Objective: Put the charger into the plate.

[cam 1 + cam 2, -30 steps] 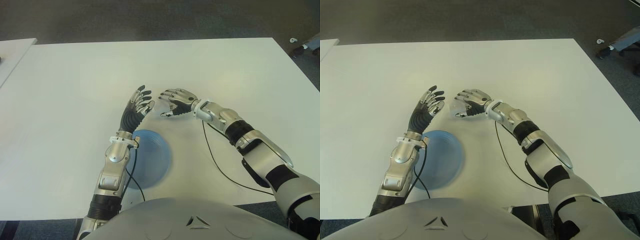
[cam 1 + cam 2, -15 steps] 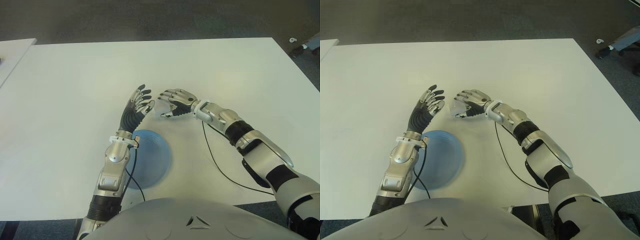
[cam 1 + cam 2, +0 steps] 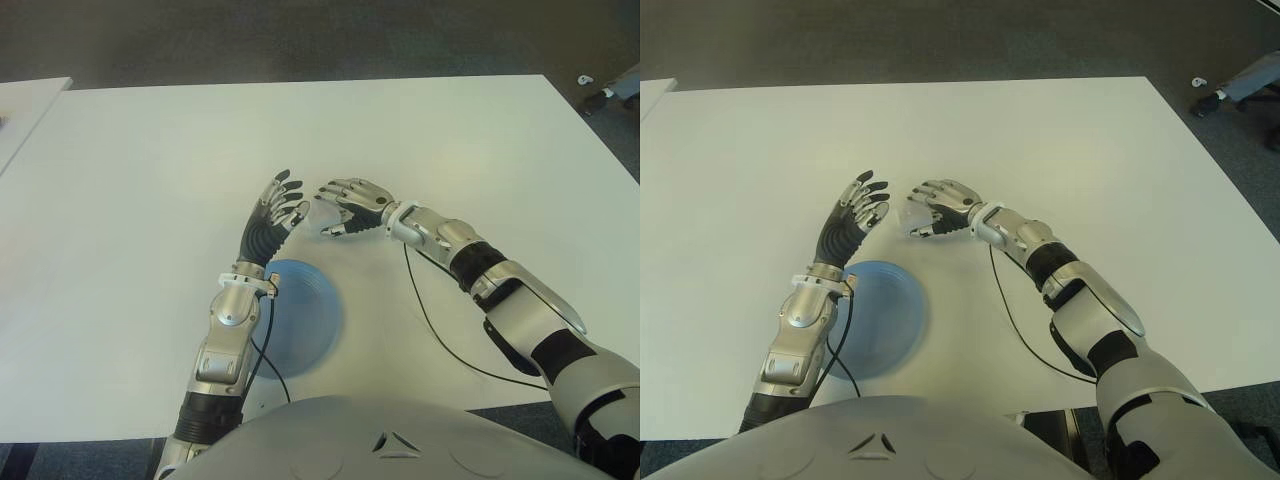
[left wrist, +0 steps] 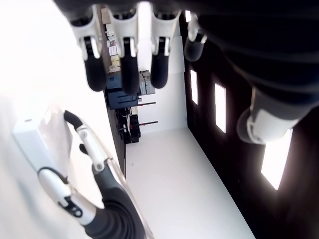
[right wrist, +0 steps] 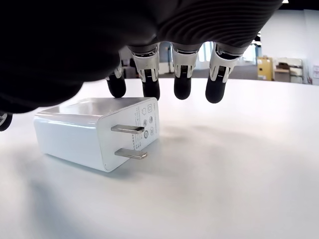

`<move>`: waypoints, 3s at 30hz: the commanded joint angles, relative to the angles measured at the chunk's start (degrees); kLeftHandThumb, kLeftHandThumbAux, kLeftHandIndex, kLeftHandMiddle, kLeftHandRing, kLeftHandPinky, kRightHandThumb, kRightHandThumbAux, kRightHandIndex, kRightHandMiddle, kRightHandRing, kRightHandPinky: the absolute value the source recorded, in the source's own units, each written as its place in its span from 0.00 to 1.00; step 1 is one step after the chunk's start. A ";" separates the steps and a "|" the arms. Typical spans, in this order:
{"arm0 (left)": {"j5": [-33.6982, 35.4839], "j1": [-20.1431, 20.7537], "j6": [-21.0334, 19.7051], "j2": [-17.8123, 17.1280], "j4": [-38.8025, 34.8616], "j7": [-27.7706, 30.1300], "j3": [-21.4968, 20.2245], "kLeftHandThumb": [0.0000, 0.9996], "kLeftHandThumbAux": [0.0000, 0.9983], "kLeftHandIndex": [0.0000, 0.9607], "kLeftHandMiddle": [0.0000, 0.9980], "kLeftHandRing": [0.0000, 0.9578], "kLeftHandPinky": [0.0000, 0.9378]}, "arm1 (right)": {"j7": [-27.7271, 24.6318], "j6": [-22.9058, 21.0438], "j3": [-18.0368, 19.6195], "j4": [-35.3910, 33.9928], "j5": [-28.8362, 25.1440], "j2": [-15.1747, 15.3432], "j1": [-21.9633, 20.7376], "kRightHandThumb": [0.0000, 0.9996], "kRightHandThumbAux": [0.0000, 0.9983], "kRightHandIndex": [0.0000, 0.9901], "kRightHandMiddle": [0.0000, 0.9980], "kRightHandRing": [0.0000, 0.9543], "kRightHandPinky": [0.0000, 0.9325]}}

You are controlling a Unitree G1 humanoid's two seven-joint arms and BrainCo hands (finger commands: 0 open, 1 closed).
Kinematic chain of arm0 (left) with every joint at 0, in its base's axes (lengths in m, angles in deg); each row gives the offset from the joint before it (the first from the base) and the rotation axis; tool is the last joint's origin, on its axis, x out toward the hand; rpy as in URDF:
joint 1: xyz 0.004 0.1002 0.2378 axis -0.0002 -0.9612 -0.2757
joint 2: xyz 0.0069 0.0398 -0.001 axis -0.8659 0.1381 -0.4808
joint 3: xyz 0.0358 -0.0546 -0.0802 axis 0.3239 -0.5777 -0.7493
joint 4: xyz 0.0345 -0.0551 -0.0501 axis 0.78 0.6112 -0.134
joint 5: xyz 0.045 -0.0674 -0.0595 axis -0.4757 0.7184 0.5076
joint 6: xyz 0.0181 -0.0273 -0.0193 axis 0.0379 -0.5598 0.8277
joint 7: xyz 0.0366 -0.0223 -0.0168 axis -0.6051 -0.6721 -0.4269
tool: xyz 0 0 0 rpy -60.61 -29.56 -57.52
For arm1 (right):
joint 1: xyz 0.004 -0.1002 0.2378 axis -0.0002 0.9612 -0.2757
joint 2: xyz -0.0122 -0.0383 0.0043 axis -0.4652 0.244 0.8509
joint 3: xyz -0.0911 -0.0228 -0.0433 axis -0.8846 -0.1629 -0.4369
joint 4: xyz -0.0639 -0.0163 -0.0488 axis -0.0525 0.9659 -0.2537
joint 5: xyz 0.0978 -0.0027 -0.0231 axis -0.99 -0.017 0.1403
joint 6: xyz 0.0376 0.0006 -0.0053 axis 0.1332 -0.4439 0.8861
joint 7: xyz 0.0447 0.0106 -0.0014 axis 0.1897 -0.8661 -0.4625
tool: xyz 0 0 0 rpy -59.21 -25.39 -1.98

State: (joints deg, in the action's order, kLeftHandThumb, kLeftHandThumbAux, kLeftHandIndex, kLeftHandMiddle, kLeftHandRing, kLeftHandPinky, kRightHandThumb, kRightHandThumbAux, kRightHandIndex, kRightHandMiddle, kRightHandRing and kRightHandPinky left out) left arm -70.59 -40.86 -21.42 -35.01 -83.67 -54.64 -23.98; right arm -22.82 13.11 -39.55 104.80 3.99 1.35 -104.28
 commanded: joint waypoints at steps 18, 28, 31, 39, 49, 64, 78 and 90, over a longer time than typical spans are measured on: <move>0.39 -0.92 -0.49 0.33 -0.45 -0.06 0.27 0.01 0.54 0.00 0.19 0.24 0.27 | -1.59 -1.72 -3.93 3.59 3.24 -1.19 -1.53 0.35 0.12 0.00 0.00 0.00 0.00; 0.58 -1.11 -0.61 0.39 -0.79 -0.02 0.50 0.01 0.53 0.00 0.19 0.24 0.27 | -1.85 -1.65 -6.39 5.72 4.45 -1.74 -2.94 0.34 0.12 0.00 0.00 0.00 0.00; 0.55 -1.14 -0.58 0.43 -0.79 -0.15 0.54 0.01 0.54 0.00 0.18 0.24 0.28 | -1.78 -1.54 -6.87 6.30 4.56 -1.94 -3.20 0.35 0.12 0.00 0.00 0.00 0.00; 0.72 -1.42 -0.23 0.52 -0.98 -0.07 0.61 0.01 0.54 0.00 0.18 0.24 0.28 | -1.51 -1.37 -8.47 7.88 5.04 -2.51 -4.15 0.36 0.11 0.00 0.00 0.00 0.00; 0.54 -1.59 0.15 0.59 -1.02 -0.20 0.59 0.01 0.53 0.00 0.18 0.24 0.28 | -1.58 -0.75 -9.06 8.95 4.51 -2.94 -4.74 0.37 0.10 0.00 0.00 0.00 0.00; 1.41 -1.76 -0.29 0.55 -1.56 0.27 0.46 0.01 0.55 0.00 0.18 0.24 0.27 | -2.35 0.09 -8.71 8.45 3.67 -2.90 -5.40 0.34 0.11 0.00 0.00 0.00 0.00; 2.26 -1.66 0.56 0.18 -1.21 0.55 0.18 0.02 0.56 0.00 0.20 0.25 0.27 | 1.29 -0.24 -6.52 6.00 2.39 -2.75 -4.06 0.31 0.12 0.00 0.00 0.00 0.00; 2.02 -1.78 0.74 -0.01 -1.27 0.19 0.24 0.01 0.57 0.00 0.20 0.25 0.27 | 6.21 -0.46 -5.82 5.48 2.86 -2.75 -3.74 0.27 0.19 0.00 0.00 0.00 0.01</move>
State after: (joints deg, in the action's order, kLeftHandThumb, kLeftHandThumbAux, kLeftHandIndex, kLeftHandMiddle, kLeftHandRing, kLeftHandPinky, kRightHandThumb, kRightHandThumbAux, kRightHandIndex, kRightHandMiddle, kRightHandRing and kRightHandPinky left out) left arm -68.35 -42.16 -20.92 -34.87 -85.11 -54.63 -23.89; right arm -17.44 12.48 -45.70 110.54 6.48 -1.41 -108.90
